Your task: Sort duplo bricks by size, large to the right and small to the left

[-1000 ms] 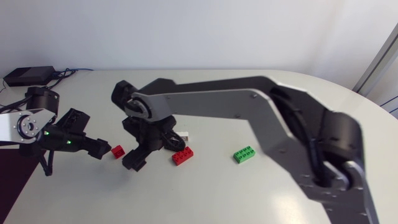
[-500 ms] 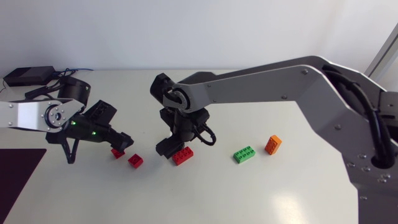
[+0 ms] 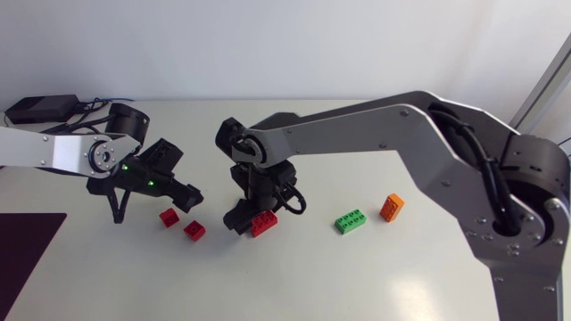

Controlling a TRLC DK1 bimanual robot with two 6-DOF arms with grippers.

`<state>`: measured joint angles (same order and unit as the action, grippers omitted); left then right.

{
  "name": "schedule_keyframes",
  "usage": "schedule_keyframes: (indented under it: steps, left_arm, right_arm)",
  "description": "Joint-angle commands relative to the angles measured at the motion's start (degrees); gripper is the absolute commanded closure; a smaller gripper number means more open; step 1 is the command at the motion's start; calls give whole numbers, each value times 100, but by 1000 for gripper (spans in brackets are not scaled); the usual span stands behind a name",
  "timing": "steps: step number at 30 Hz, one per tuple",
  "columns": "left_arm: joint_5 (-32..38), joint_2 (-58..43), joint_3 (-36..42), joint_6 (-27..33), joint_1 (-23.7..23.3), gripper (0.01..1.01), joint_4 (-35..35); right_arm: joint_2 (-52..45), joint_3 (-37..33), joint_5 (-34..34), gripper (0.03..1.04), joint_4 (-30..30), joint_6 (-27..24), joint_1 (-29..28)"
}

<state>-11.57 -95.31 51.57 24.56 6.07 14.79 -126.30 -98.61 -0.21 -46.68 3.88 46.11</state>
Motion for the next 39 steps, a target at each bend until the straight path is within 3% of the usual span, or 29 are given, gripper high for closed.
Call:
schedule_keyframes:
  steps: [1, 4, 9, 16, 25, 32, 39]
  left_arm:
    - [-20, -146, 134, 93, 35, 51, 51]
    - [-20, -128, 151, 93, 44, 51, 51]
    - [-20, -128, 151, 102, 61, 51, 51]
    - [-20, -128, 204, 111, 141, 51, 51]
    - [-108, -366, 459, 102, 765, 51, 103]
    - [-302, -937, 1074, 111, 1204, 51, 358]
    - [-328, -1403, 1566, 67, 1635, 52, 481]
  right_arm:
    - [-255, -159, -76, 67, -193, 183, -49]
    - [-343, -220, -137, 75, -254, 210, -84]
    - [-439, -299, -217, 207, -298, 218, -120]
    - [-457, -282, -278, 751, -298, 218, -172]
    - [545, 369, -252, 752, -307, 87, -559]
    - [1855, 1986, -173, 752, 62, -124, -1201]
    - [2874, 3471, -155, 751, 422, -581, -2211]
